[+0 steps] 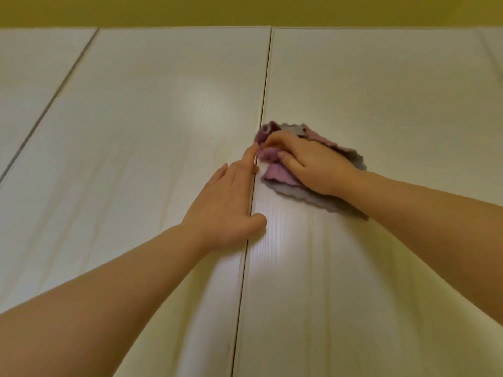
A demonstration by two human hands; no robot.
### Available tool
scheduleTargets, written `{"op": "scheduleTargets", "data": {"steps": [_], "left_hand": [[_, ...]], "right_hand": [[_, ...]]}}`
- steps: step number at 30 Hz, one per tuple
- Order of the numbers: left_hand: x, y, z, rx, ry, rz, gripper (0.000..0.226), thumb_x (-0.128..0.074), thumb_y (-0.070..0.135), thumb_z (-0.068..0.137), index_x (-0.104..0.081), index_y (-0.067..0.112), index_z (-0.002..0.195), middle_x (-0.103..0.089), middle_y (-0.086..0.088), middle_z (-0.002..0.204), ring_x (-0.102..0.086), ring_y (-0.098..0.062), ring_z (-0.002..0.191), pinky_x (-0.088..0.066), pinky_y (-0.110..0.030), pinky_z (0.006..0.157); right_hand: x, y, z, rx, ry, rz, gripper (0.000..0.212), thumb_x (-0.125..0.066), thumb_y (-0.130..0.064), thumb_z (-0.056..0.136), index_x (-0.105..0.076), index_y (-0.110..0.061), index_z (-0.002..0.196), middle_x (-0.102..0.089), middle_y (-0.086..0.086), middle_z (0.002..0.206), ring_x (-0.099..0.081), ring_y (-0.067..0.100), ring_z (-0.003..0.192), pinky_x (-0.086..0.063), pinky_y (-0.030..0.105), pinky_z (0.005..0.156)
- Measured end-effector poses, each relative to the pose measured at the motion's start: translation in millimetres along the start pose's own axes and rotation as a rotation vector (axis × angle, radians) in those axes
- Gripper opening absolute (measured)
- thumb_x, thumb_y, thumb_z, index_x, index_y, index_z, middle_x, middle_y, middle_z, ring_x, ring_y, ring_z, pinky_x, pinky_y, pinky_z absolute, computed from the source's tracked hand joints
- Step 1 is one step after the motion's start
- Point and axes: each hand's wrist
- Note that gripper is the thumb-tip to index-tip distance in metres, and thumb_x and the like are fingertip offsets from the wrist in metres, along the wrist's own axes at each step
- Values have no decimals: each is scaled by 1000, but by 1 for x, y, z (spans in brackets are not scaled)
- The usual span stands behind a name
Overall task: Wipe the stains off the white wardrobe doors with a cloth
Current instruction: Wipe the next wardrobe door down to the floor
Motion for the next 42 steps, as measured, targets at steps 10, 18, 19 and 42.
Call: {"op": "scheduleTargets", "data": {"steps": [10,18,19,42], "left_hand": [[11,7,1,-43,-142,416,98,-14,57,62,-9,15,151,-21,-3,152,-19,-11,138,14,-26,113],[20,15,-8,-3,-363,616,92,-18,65,77,11,17,151,13,4,158,17,-8,143,22,-36,110],[19,18,-9,14,-385,626,88,-27,62,85,11,17,150,15,4,158,16,-8,143,21,-38,111],[-6,49,-17,230,-287,511,76,-32,35,92,10,10,150,17,-3,158,15,-14,145,17,-48,112]], "right_hand": [[-9,-5,-31,-133,85,-191,47,-34,-36,97,-27,-26,143,-26,-1,150,-23,20,136,-12,29,111],[0,-1,-49,23,-36,-192,45,-30,-29,99,-34,-21,143,-29,-1,151,-18,13,140,-4,20,109],[3,0,-49,-73,12,-158,44,-32,-26,99,-34,-19,142,-29,1,151,-19,14,139,-4,19,109],[-10,-9,-91,-25,-22,-308,72,-22,-61,87,-29,-18,145,-27,1,152,-19,19,141,-6,30,112]]}}
Point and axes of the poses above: each hand's wrist, its own z-axis towards the middle knuckle, its own x-axis out of the back of the hand, y = z × x
